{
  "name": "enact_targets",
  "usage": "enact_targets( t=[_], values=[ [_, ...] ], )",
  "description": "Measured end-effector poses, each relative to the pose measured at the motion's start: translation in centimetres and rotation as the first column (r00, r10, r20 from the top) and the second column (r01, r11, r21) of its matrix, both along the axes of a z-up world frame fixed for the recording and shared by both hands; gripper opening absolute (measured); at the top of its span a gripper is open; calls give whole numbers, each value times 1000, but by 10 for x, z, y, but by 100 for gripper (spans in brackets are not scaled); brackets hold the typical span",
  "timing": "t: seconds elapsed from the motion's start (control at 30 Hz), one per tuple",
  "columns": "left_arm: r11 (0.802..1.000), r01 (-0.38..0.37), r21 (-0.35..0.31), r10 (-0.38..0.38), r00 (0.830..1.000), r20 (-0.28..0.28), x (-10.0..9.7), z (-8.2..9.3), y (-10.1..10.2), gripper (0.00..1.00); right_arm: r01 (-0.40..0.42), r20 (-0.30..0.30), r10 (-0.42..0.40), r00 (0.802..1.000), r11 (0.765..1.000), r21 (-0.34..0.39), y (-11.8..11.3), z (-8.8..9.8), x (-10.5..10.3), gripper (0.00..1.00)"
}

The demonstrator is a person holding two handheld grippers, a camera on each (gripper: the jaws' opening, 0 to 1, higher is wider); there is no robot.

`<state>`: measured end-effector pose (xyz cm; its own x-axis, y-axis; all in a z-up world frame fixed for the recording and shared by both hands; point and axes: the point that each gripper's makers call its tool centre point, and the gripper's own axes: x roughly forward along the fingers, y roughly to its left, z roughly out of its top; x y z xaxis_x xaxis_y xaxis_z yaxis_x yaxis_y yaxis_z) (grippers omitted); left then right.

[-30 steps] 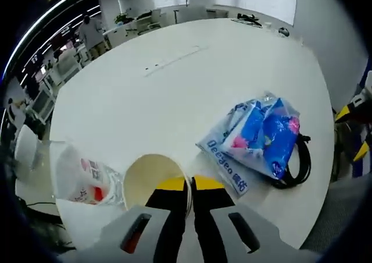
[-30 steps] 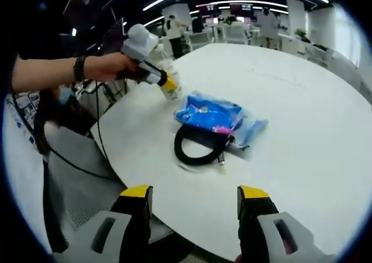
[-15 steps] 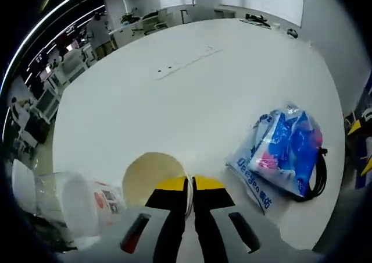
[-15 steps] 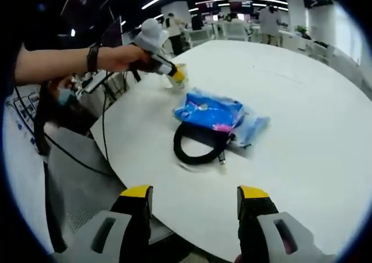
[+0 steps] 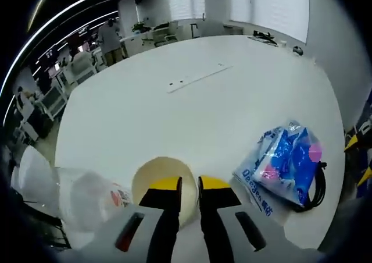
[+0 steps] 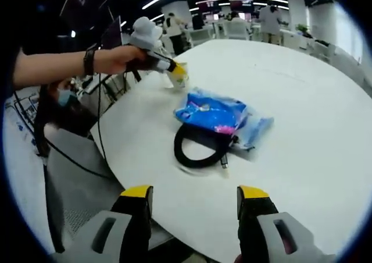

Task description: Arrange the tabletop items into an orderly group along one side of the table until the central work area is clear of visible clutter.

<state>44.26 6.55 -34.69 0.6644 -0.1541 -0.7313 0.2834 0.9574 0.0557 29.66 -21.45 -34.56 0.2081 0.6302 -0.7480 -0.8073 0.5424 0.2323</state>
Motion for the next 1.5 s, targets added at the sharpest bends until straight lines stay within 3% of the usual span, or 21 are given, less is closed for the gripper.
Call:
enact_targets(
  t=[0.33, 0.5, 0.77, 1.1, 1.27, 1.4, 1.5],
  values=[
    [999, 43, 3, -43, 997, 65, -10, 13, -5, 13, -2, -2, 2, 1000, 1000, 1, 0, -2, 0, 59],
    [997, 68, 32, -70, 994, 81, -19, 13, -5, 11, 5, -1, -5, 1000, 1000, 4, -1, -2, 0, 59],
    [997, 68, 40, -72, 992, 103, -15, 14, 0, 0, 9, 0, -9, 1000, 1000, 8, 0, -1, -2, 59],
    [997, 78, 8, -79, 990, 116, -11, 15, -6, 0, 23, 0, -23, 1000, 1000, 8, -3, 1, -1, 59],
    [997, 76, 11, -76, 993, 95, -15, 14, -8, 6, 25, -2, -25, 1000, 1000, 5, -5, -1, -1, 59],
    [997, 70, 28, -72, 995, 67, -19, 9, -2, 0, 21, -4, -21, 1000, 1000, 5, -4, -4, -1, 59],
    [997, 72, 25, -74, 994, 80, -16, 11, -1, 0, 20, -5, -20, 1000, 1000, 7, -2, -4, -2, 59]
  ],
)
